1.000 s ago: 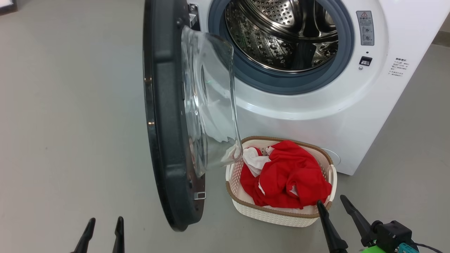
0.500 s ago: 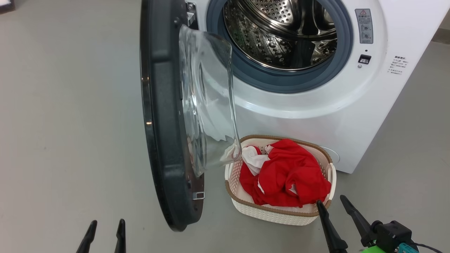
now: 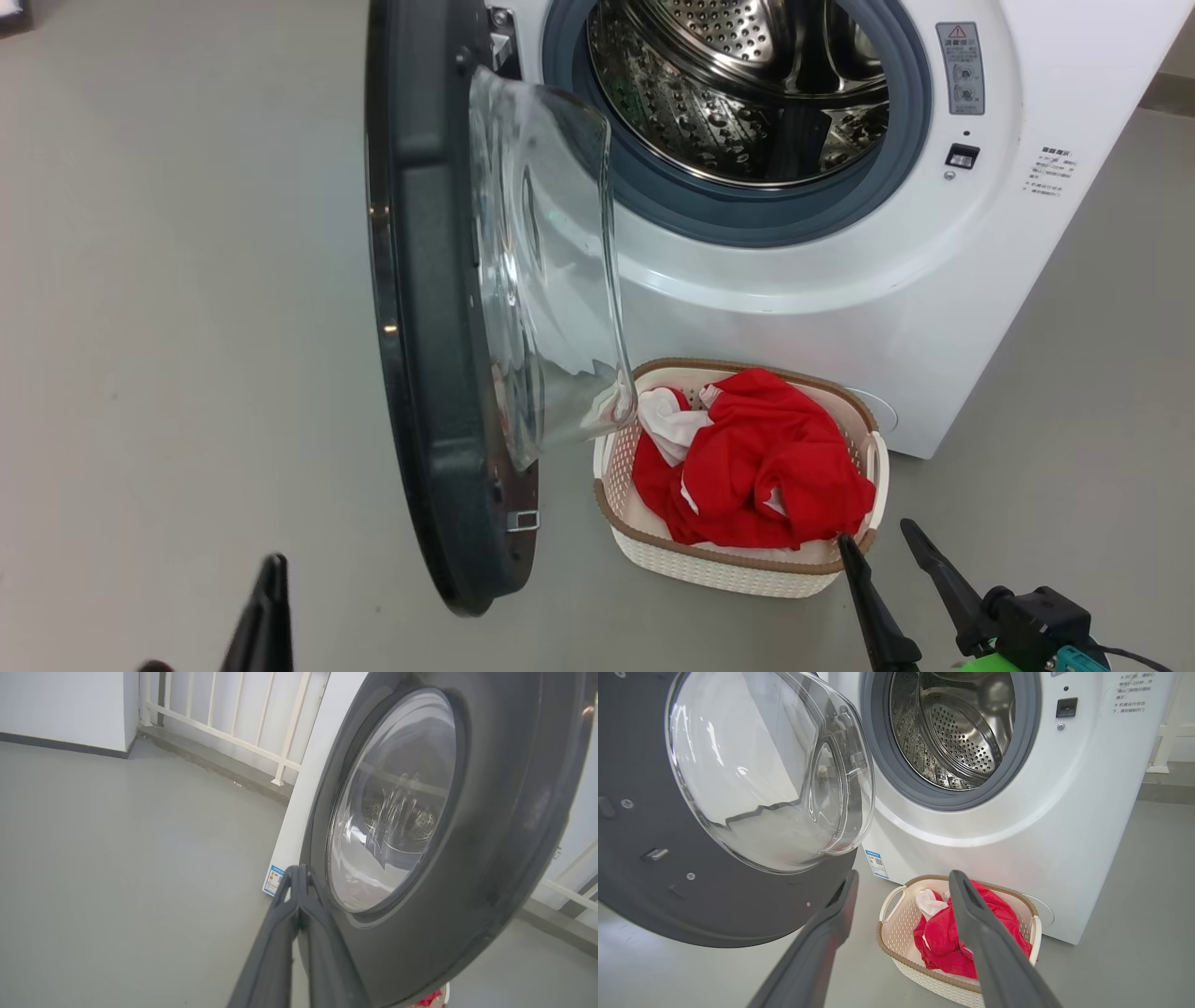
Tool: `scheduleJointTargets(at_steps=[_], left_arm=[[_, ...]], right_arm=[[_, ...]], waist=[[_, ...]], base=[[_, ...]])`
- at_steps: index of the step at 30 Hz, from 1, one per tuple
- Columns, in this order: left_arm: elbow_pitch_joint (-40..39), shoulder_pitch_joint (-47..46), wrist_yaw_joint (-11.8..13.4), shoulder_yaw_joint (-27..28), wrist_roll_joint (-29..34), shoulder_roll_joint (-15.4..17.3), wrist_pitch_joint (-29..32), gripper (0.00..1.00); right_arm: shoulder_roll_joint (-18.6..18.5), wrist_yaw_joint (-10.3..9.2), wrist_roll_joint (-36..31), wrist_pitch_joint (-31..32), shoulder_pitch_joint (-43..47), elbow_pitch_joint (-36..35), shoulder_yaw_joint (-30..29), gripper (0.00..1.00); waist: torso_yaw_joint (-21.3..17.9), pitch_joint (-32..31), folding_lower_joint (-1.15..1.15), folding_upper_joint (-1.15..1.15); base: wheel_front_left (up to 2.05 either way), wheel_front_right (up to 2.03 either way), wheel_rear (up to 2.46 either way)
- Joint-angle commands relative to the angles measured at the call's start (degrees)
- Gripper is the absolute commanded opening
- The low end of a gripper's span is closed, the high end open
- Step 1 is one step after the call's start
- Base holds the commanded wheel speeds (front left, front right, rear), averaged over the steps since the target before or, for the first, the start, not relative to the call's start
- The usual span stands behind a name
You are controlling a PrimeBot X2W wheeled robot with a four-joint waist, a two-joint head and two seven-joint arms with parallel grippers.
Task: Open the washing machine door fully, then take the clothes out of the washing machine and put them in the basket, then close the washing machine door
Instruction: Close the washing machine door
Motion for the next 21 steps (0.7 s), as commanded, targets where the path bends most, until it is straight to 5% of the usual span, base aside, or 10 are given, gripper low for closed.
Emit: scheduleJointTargets(at_steps=[1,6,12,16,21], left_arm=[[-1.79,-3.19,-0.31,1.93,-3.72,0.32,-0.7,0.0],[-3.18,-5.4,-0.31,3.2,-25.27,1.33,-0.7,0.0],[-5.16,-6.61,-0.31,-1.08,-50.25,7.19,0.17,0.0],[-8.0,-6.69,-0.31,-2.42,-63.84,10.55,7.82,0.0],[-9.52,-6.12,-0.31,-3.6,-72.31,13.36,22.1,0.0]], right_arm=[[-0.37,0.42,-0.62,-0.37,-1.99,-1.18,1.35,1.0],[-0.27,0.42,-0.56,-0.37,-2.29,-1.11,1.49,1.0],[-0.17,0.42,-0.54,-0.37,-2.53,-1.18,1.35,1.0],[-0.13,0.42,-0.47,-0.37,-2.78,-1.23,1.22,1.0],[-0.19,0.42,-0.48,-0.37,-3.14,-1.28,1.32,1.0]], waist=[[-0.14,0.12,0.0,0.0],[-0.97,0.43,0.0,0.0],[-2.16,1.17,0.0,0.0],[-2.84,1.63,0.0,0.0],[-3.59,2.23,0.0,0.0]], base=[[0.0,0.0,0.0],[0.0,0.0,0.0],[0.0,0.0,0.0],[0.0,0.0,0.0],[0.0,0.0,0.0]])
